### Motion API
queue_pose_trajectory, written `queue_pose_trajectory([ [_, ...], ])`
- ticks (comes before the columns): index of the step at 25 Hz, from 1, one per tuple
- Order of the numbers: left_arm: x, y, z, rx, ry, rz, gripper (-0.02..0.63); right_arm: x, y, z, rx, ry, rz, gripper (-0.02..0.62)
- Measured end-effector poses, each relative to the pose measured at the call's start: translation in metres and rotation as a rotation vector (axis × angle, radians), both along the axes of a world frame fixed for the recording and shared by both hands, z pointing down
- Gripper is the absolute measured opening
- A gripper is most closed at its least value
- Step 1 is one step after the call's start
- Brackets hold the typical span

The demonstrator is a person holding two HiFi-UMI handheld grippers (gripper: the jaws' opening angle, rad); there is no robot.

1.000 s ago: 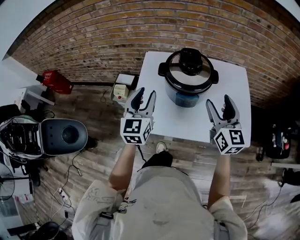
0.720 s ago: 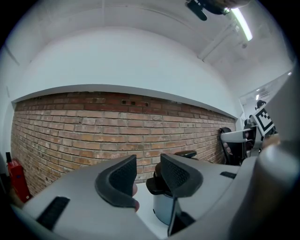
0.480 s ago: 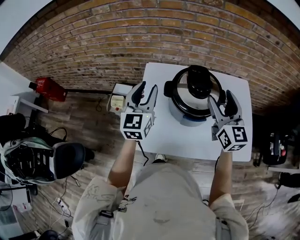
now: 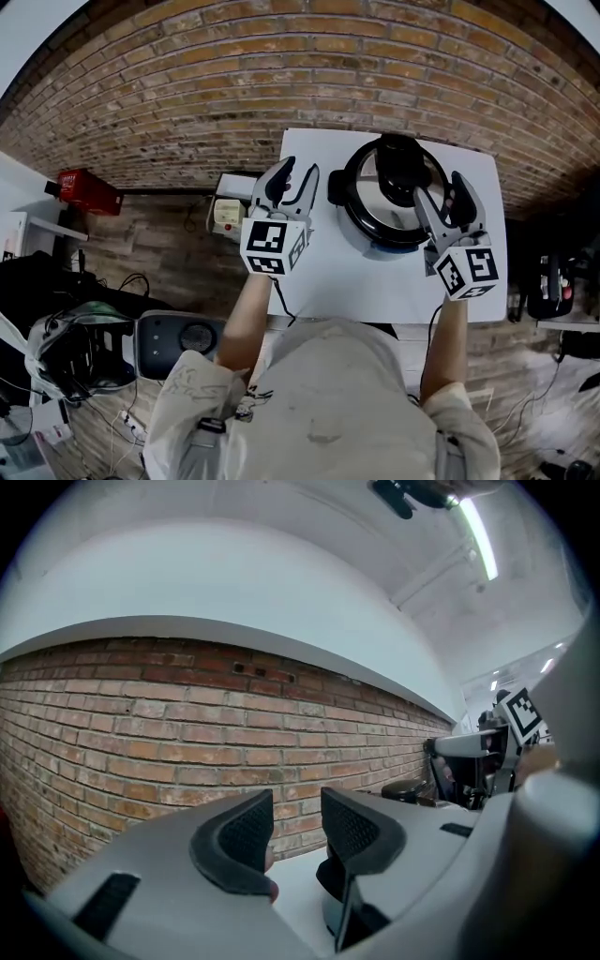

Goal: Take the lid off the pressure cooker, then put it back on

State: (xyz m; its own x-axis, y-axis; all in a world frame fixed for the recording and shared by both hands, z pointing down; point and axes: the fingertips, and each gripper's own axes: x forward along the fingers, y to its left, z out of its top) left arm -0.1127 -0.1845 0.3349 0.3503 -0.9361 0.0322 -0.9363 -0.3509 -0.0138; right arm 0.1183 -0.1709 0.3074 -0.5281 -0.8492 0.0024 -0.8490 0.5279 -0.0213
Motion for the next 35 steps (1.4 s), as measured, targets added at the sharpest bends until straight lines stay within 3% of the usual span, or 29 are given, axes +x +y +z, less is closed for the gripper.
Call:
queue_pose_trajectory([
  [6, 0.010, -0.023, 0.012, -0.048, 0.034, 0.049, 0.176, 0.002, -0.016, 0.004, 0.001, 0.023, -0.037, 0.337],
  [10, 0.013, -0.031, 0.025, -0.139, 0.068, 0.140, 0.178, -0.003, -0.024, -0.001, -0.008, 0.068, -0.141, 0.337],
  [17, 0.028, -0.026, 0.059, -0.393, 0.239, 0.394, 0.181, -0.042, -0.020, 0.007, -0.058, 0.478, -0.481, 0.337],
  [24, 0.036, -0.025, 0.094, -0.621, 0.444, 0.491, 0.182, -0.052, -0.014, 0.035, -0.180, 0.826, -0.694, 0.339],
  [31, 0.043, -0.025, 0.112, -0.786, 0.594, 0.570, 0.201, -0.054, -0.020, 0.059, -0.319, 1.071, -0.838, 0.339],
  [35, 0.050, -0.028, 0.118, -0.851, 0.701, 0.615, 0.202, -0.057, -0.025, 0.071, -0.393, 1.143, -0.901, 0.339],
])
